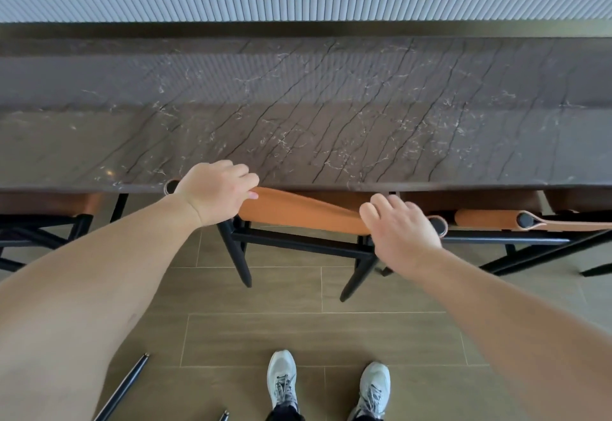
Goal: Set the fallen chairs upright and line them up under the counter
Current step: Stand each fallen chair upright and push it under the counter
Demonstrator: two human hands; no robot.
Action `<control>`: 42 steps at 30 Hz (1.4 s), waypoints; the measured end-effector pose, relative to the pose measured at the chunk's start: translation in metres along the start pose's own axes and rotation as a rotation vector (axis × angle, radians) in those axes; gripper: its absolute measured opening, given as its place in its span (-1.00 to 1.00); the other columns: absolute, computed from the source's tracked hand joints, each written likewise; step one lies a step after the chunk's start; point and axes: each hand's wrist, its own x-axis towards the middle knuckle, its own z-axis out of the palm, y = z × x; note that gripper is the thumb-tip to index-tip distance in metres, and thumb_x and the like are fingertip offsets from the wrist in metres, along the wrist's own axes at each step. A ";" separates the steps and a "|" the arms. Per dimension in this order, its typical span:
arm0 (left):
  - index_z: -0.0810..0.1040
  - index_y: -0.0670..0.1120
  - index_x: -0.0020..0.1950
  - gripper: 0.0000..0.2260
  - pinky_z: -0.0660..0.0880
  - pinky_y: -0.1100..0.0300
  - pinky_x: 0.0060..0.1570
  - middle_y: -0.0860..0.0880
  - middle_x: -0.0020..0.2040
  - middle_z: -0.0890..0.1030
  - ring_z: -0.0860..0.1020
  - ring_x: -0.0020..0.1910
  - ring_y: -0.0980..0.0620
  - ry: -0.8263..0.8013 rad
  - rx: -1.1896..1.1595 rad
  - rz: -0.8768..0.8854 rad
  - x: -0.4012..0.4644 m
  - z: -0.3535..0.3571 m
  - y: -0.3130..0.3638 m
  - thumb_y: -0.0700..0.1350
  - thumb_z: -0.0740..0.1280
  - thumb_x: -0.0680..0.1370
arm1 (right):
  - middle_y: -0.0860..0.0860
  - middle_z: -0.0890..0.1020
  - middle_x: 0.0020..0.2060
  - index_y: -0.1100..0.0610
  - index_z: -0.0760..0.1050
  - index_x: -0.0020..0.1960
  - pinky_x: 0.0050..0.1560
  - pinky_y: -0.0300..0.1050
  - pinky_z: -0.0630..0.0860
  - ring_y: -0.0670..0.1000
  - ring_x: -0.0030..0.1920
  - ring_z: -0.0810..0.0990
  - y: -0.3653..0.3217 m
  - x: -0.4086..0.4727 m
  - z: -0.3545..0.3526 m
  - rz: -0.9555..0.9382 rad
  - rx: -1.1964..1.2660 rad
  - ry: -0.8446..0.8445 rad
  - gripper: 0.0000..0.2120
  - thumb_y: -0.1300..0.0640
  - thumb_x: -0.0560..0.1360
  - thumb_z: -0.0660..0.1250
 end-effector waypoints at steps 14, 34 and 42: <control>0.52 -0.17 -0.20 -0.80 0.36 0.15 -0.56 -0.06 -0.37 0.44 0.43 -0.44 -0.12 0.010 -0.067 -0.073 -0.020 0.017 -0.004 -0.10 0.46 0.51 | 0.11 0.47 -0.27 0.20 0.43 -0.13 -0.37 -0.02 0.31 0.17 -0.31 0.43 -0.013 0.009 0.015 -0.092 -0.025 0.192 -0.81 0.36 0.29 0.19; 0.48 -0.11 -0.25 -0.79 0.10 0.30 -0.50 0.01 -0.41 0.40 0.35 -0.48 -0.03 -0.017 -0.090 -0.105 0.020 0.025 0.056 -0.11 0.44 0.51 | 0.14 0.51 -0.09 0.19 0.43 0.00 -0.24 0.05 0.46 0.18 -0.14 0.47 0.070 0.013 0.028 -0.037 -0.024 0.073 -0.70 0.38 0.31 0.36; 0.47 -0.17 -0.28 -0.77 0.27 0.21 -0.58 -0.04 -0.41 0.36 0.31 -0.50 -0.07 0.002 -0.075 -0.045 0.017 0.024 0.043 -0.19 0.50 0.45 | 0.15 0.50 -0.08 0.20 0.44 0.02 -0.24 0.05 0.45 0.19 -0.13 0.46 0.056 0.014 0.035 -0.046 0.019 0.086 -0.72 0.37 0.33 0.26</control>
